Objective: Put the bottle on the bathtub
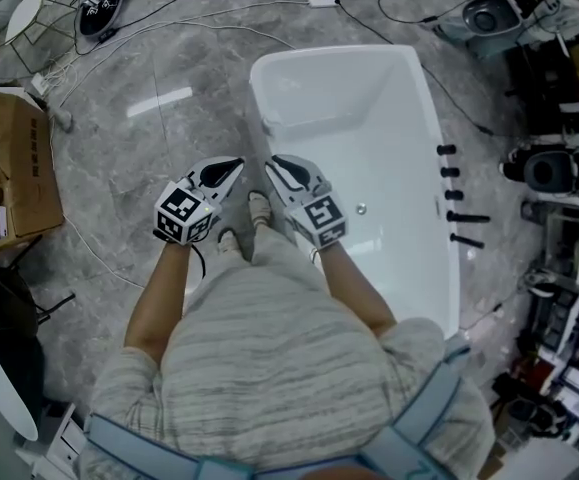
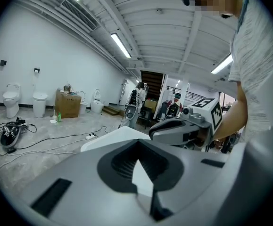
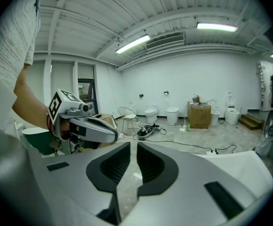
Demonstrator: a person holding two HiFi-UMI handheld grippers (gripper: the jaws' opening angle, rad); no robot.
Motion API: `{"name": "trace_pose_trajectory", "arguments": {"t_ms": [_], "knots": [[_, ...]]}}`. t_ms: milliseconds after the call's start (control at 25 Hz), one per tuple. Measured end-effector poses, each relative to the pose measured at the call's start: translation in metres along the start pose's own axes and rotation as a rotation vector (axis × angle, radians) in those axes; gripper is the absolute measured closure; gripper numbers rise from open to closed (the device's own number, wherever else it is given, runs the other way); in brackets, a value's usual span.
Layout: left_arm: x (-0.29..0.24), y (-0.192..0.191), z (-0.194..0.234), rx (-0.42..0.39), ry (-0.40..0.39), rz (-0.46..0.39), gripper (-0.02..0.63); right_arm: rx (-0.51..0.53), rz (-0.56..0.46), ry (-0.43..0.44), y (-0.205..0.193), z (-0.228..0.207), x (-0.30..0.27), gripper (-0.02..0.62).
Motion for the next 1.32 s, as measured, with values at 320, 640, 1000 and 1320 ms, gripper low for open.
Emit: {"name": "trace_pose_trajectory", "arguments": {"t_ms": [320,640,1000,1320], "knots": [[0.003,0.006,-0.006,-0.007,-0.007,-0.026,0.603,0.03,0.032,0.01,0.004,0.005,0.001,0.592],[0.014,0.005,-0.015,-0.015,-0.011,-0.043,0.603,0.052,0.051,0.023,0.008,0.019,0.006,0.593],[0.028,-0.01,-0.016,0.012,0.011,-0.036,0.603,0.062,0.088,0.049,0.003,0.029,0.004,0.594],[0.04,-0.025,-0.01,0.06,0.031,-0.034,0.603,0.054,0.113,0.072,-0.004,0.041,-0.008,0.594]]}}
Point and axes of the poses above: the fingertips, and each gripper's own axes: x backward along the fingers, z to its left, y out of its top, the point moved 6 cm from there along x, backward along the fingers, and after that the axes turned 12 degrees about y, right-handed, at the moved point
